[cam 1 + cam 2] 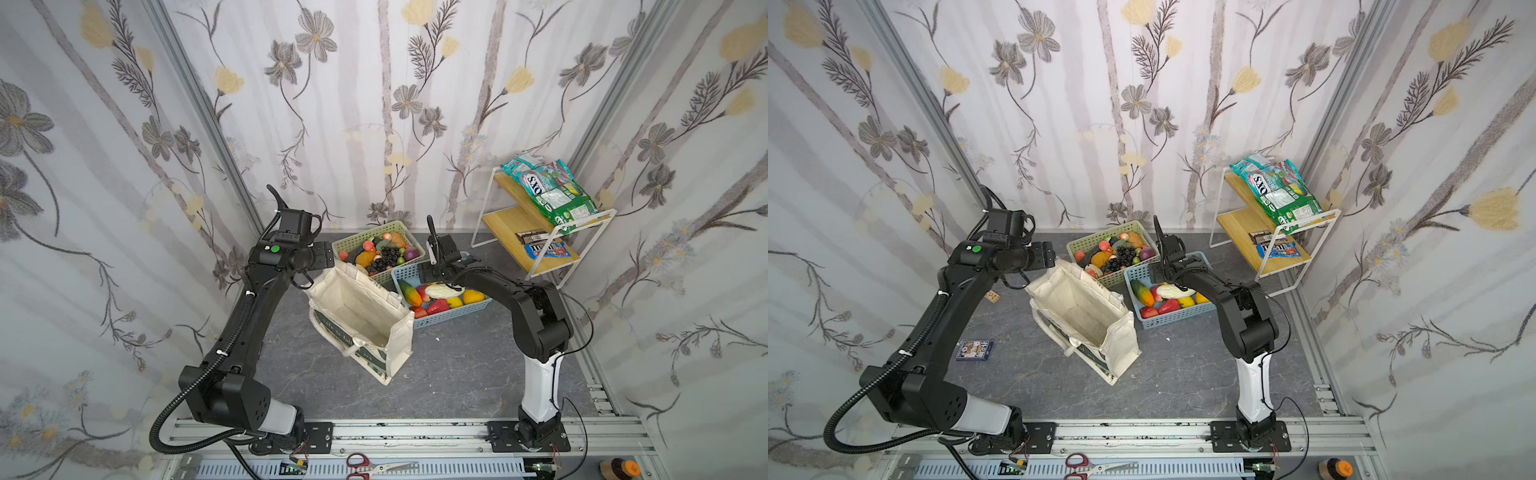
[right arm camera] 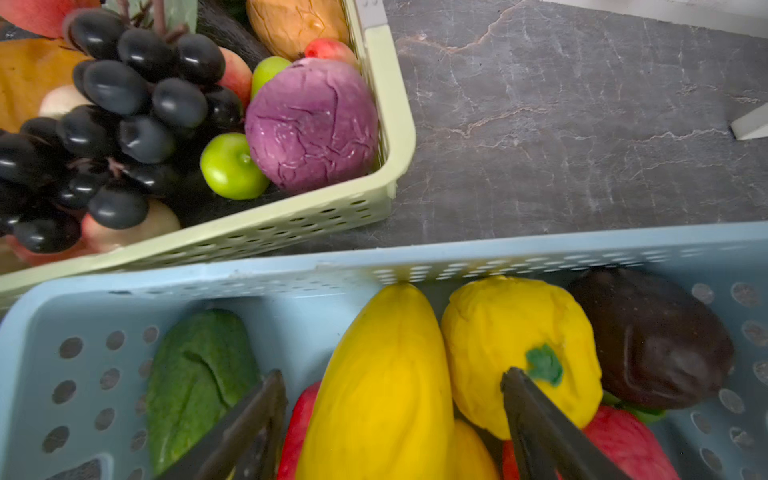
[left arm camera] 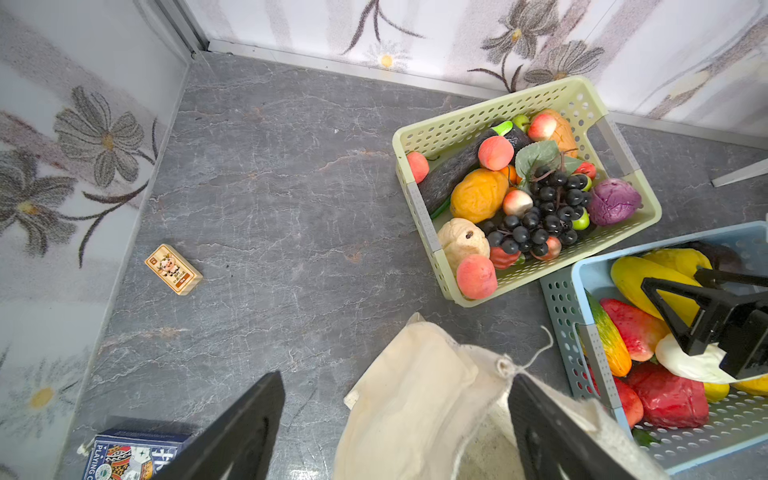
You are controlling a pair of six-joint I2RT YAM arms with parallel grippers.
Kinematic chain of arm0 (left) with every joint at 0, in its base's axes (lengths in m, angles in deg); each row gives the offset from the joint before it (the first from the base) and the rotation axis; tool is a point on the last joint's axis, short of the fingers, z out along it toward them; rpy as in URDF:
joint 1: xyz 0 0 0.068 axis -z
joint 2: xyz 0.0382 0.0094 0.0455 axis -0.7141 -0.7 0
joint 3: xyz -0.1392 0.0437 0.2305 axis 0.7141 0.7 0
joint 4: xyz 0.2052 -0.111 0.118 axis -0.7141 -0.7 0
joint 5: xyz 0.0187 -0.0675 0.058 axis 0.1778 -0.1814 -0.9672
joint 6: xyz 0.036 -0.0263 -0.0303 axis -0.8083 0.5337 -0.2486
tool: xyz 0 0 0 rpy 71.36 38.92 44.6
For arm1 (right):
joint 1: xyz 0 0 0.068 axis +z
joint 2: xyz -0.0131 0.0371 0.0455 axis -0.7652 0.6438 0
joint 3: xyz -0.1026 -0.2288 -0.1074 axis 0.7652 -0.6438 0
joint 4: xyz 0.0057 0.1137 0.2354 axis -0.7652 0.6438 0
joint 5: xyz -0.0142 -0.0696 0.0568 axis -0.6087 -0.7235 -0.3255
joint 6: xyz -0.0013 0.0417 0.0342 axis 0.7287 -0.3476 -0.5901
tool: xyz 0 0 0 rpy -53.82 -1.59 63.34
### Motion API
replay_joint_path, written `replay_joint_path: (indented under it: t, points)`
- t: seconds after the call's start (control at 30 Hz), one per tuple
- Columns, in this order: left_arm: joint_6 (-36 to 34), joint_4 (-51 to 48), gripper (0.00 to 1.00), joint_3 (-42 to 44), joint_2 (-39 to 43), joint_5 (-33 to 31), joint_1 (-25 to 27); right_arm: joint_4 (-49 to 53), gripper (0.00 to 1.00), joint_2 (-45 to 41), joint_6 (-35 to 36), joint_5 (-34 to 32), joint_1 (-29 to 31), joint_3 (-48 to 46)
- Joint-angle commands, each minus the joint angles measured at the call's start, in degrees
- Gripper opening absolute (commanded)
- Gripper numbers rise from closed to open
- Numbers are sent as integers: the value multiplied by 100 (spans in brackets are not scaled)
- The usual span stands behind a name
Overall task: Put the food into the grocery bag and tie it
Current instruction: 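Hold the bag open with left gripper while right lowers onto yellow papaya, then close the right gripper on the yellow papaya and lift it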
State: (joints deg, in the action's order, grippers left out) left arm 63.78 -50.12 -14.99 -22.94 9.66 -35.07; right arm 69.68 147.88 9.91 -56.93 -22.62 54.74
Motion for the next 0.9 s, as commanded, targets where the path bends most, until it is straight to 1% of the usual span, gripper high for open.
replay_joint_path:
  t: [0.0, 0.13, 0.37, 0.57, 0.77, 0.87]
  points:
    - [32, -7, 87, -84, -42, -68, 13, 157, 84, -108, -36, 140, 2, 98]
    - [18, -21, 87, -128, -61, -76, 28, 384, 85, -114, -22, 246, 1, 171]
    - [-6, -52, 87, -121, -87, -77, 48, 574, 76, 49, 30, 287, 18, 271]
    - [-48, -73, 87, -138, -114, -107, 56, 676, 75, 103, 32, 194, 29, 277]
    - [-83, -73, 87, -189, -148, -108, 57, 726, 66, 168, 39, 202, 25, 312]
    - [-107, -72, 87, -207, -163, -125, 54, 713, 60, 171, 31, 202, 29, 322]
